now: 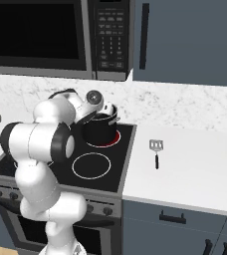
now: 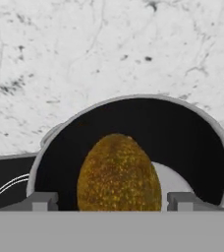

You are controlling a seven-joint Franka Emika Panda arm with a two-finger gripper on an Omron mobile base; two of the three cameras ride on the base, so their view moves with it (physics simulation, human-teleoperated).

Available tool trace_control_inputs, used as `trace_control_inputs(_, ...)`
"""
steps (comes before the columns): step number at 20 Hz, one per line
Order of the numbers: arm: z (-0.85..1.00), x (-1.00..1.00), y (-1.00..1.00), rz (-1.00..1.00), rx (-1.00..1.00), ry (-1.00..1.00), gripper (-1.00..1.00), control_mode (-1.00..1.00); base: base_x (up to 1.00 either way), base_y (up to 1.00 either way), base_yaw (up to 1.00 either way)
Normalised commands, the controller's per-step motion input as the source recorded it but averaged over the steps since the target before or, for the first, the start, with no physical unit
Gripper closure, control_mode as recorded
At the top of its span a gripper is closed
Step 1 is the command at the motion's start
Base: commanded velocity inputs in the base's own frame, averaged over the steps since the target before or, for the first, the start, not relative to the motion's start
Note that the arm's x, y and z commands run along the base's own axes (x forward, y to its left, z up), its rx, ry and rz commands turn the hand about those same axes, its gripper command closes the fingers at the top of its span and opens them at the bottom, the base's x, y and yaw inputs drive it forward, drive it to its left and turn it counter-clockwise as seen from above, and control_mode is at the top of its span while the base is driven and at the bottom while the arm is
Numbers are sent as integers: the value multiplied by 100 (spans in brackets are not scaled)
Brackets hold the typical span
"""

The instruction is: Put the avocado and avocado in the pot. Retrieve the spatula and lightly stir the vegetables in the pot.

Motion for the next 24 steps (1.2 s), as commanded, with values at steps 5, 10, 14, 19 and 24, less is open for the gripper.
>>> trace_control_inputs(5, 0, -3, -5, 0, 0, -1, -100, -100, 0, 0, 0)
trace_control_inputs(10, 43, -63, -41, -1, 5, -3, -100, -100, 0, 0, 0)
trace_control_inputs(14, 56, -95, -81, -7, 7, 0, -100, -100, 0, 0, 0)
trace_control_inputs(19, 34, -100, -100, -6, 4, 0, -100, -100, 0, 0, 0)
trace_control_inputs(24, 2, -69, -100, -6, 2, 14, -100, -100, 0, 0, 0)
